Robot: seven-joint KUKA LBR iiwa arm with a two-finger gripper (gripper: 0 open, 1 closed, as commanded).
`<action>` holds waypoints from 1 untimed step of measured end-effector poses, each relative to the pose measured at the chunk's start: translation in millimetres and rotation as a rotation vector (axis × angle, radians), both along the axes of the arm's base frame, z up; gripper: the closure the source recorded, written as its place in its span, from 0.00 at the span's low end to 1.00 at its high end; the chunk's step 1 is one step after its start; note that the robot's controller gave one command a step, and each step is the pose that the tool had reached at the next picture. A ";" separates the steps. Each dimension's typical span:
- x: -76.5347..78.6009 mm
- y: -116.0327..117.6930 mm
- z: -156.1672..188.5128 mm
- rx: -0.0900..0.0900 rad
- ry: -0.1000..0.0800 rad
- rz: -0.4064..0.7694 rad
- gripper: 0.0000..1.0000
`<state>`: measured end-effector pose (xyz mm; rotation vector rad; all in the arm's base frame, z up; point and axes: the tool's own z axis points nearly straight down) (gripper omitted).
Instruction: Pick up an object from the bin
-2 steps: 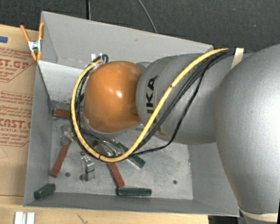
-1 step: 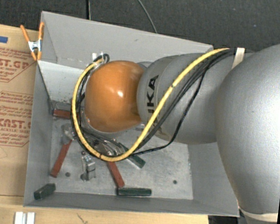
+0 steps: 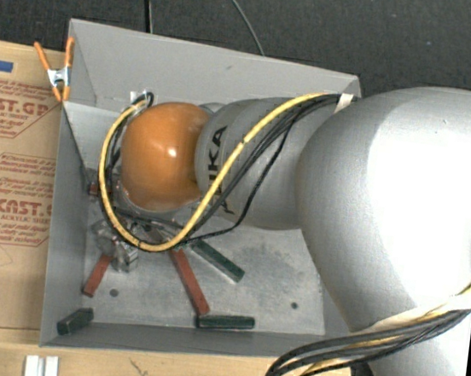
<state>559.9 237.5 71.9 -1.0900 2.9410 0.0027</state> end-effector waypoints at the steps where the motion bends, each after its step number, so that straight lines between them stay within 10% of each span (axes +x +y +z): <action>1: 0.0 0.0 0.0 0.000 0.000 0.000 1.00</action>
Offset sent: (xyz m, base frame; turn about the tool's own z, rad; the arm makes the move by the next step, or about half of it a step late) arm -0.0222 -0.0162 0.1258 -0.0602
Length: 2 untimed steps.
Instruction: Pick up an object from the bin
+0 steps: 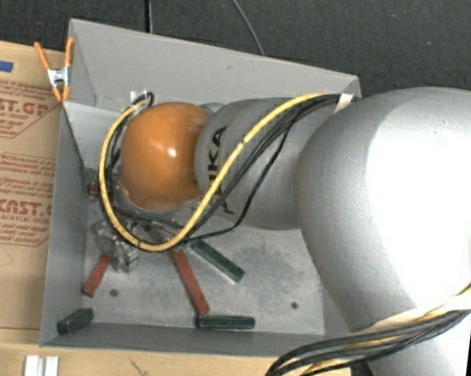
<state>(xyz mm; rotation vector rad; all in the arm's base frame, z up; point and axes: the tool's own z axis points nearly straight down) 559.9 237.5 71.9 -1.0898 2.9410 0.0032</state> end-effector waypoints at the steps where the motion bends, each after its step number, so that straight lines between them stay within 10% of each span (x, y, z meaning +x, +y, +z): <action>1: -12.1 -7.1 48.4 -0.004 0.010 0.026 1.00; 2: -2.6 -8.6 -3.7 -0.001 0.004 0.044 0.00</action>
Offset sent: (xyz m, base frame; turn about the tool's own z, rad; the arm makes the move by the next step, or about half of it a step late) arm -0.0021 -0.0096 -0.0019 -0.0451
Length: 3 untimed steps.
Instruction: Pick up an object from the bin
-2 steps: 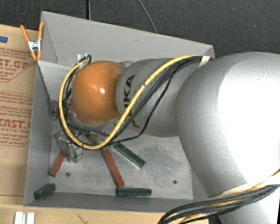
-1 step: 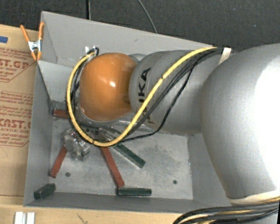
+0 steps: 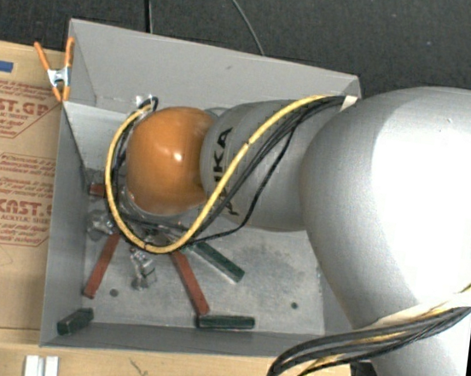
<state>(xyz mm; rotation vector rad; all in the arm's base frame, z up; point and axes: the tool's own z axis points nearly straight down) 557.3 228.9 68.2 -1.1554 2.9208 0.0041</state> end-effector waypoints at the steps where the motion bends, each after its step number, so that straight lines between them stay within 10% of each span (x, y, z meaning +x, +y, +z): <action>1: 0.9 -1.0 1.8 -0.002 -0.001 0.001 1.00; 2: 0.9 -1.0 1.8 -0.002 -0.001 0.001 1.00; 3: 0.5 -6.9 168.0 0.001 -0.008 0.034 1.00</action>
Offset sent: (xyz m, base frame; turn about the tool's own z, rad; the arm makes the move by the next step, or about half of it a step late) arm 0.0000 0.0000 0.0000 0.0000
